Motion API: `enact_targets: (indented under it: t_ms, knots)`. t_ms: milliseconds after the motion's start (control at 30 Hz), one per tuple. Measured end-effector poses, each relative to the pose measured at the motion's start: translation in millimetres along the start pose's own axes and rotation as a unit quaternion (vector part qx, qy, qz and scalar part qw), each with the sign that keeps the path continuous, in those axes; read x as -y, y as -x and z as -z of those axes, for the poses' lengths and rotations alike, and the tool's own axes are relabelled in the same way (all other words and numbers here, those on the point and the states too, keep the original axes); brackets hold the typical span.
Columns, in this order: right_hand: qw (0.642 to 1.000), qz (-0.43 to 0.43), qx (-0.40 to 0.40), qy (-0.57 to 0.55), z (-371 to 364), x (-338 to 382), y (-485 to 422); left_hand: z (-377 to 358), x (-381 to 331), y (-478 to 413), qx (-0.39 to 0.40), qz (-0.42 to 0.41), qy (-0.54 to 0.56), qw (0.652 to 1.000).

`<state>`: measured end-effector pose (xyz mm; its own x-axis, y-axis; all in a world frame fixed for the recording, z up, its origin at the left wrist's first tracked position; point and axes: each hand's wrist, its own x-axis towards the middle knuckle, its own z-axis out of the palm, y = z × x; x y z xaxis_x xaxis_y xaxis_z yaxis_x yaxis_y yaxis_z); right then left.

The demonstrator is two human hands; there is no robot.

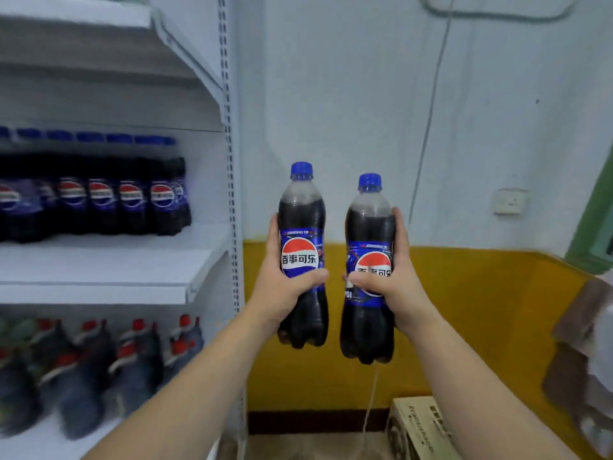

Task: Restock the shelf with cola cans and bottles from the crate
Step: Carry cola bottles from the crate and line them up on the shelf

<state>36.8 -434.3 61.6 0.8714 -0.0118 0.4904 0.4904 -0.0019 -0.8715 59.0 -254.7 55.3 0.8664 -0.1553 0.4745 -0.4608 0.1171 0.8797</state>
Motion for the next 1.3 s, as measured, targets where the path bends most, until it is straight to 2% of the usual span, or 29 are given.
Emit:
enact_targets:
  t_ms: [233, 467, 633, 833, 1100, 1300]
  knots:
    - [0.993, 0.022, 0.1, -0.066, -195.3, 2.6, -8.5, 186.9, -40.3, 51.7, -0.099, -0.013, -0.058, 0.993]
    - [0.986, 0.028, 0.153, -0.052, -323.8, 0.3, -15.7, 298.1, -62.9, 83.3, -0.211, -0.005, -0.101, 0.972]
    - [0.986, 0.03, 0.159, -0.036, -370.9, -4.0, -38.8, 344.7, -58.3, 72.6, -0.25, 0.004, -0.098, 0.963]
    - [0.988, 0.059, 0.142, -0.014, -408.7, -17.6, -95.8, 388.4, -45.9, 22.4, -0.249, 0.018, -0.05, 0.967]
    - [0.994, 0.053, 0.099, 0.016, -457.8, -51.5, -186.1, 450.3, -23.9, -55.5, -0.255, 0.029, -0.138, 0.957]
    - [0.994, 0.049, 0.066, 0.077, -485.4, -81.0, -211.8, 477.1, 5.3, -92.5, -0.242, 0.034, -0.127, 0.961]
